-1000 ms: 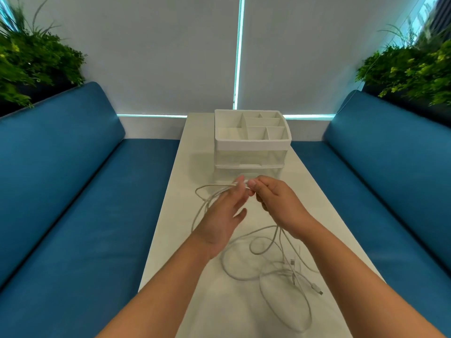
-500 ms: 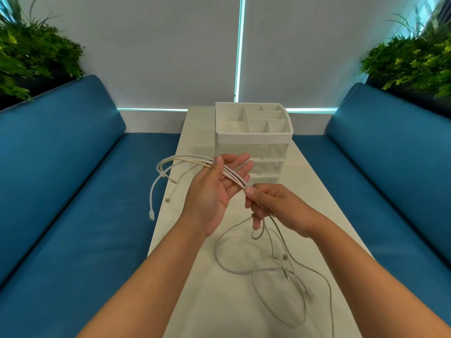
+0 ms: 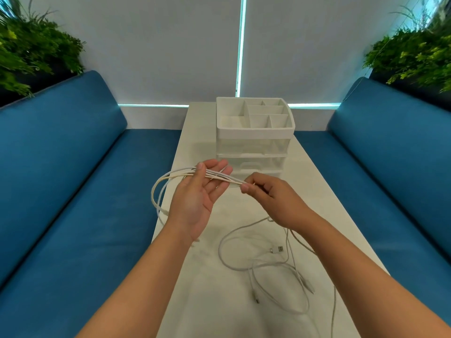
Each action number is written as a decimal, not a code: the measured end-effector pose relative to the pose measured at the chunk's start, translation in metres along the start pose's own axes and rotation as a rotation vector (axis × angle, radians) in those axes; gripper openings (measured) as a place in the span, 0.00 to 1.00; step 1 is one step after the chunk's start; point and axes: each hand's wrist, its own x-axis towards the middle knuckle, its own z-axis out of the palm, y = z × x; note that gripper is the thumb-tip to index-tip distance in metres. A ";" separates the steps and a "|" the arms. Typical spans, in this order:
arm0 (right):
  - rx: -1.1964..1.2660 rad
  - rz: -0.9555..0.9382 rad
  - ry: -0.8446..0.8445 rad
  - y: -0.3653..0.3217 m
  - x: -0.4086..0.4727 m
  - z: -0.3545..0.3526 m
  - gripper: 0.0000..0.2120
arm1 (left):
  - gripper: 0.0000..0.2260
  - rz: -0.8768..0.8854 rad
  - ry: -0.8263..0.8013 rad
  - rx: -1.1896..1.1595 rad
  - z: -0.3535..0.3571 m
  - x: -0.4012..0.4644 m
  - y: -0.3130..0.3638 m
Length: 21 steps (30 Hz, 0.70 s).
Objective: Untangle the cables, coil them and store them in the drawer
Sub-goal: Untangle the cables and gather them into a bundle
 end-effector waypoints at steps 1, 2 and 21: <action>0.014 0.026 -0.055 0.003 0.001 -0.001 0.11 | 0.14 0.002 0.010 -0.017 0.000 0.000 0.000; 0.039 0.059 -0.104 0.005 0.001 -0.002 0.11 | 0.14 0.002 0.022 -0.028 0.000 0.000 -0.001; 0.435 0.134 -0.105 0.003 0.002 -0.010 0.05 | 0.14 -0.016 0.005 -0.128 -0.003 -0.005 0.000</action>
